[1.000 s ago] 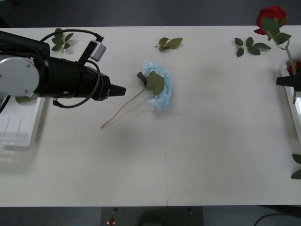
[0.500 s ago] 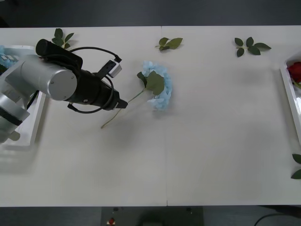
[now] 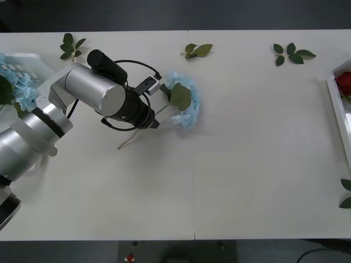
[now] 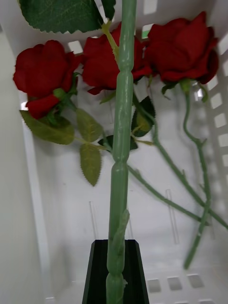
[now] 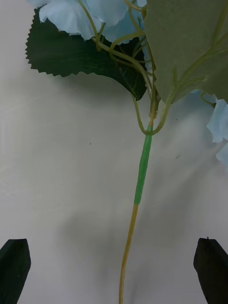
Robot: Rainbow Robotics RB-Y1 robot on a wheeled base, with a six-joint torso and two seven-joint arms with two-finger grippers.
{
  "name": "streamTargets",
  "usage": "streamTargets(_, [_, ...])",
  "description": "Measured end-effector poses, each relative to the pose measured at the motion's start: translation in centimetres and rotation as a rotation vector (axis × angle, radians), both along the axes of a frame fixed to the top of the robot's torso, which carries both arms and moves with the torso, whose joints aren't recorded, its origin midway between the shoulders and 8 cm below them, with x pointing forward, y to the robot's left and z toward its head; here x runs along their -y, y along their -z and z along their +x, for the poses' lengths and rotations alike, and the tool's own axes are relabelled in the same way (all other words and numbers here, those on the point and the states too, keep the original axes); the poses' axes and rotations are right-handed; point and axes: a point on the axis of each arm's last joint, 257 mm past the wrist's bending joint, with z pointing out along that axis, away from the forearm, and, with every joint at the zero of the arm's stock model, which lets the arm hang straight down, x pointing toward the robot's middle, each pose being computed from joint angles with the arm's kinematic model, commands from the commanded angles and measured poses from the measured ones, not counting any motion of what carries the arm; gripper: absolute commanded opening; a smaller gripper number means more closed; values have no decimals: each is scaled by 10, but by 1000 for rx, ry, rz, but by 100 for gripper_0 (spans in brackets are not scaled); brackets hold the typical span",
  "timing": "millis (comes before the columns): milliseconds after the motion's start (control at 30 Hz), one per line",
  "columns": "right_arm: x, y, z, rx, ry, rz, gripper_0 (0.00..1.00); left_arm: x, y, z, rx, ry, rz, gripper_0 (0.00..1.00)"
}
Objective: Put the red flowers into the right box and the blue flowers into the left box
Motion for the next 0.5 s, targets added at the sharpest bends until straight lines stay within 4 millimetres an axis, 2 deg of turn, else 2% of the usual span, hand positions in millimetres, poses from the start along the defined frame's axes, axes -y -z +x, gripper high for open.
streamTargets(100, [18, 0, -2, 1, 12, -73, 0, 5, 5, 4, -9, -9, 8, 100])
streamTargets(200, [25, -1, 0, 15, 29, -91, 0, 9, 9, 6, -22, -9, 15, 100])
streamTargets(300, [31, 8, 1, 13, 34, -135, 0, 11, 13, 7, -20, 25, 49, 97])
streamTargets(333, [31, 11, 2, 12, 33, -139, 0, 11, 15, 7, -17, 34, 65, 88])
streamTargets(367, [29, 15, 2, 12, 33, -134, 0, 11, 16, 6, -14, 40, 77, 67])
streamTargets(500, [28, 26, 3, 8, 37, -139, 0, 12, 22, 3, -13, 60, 110, 9])
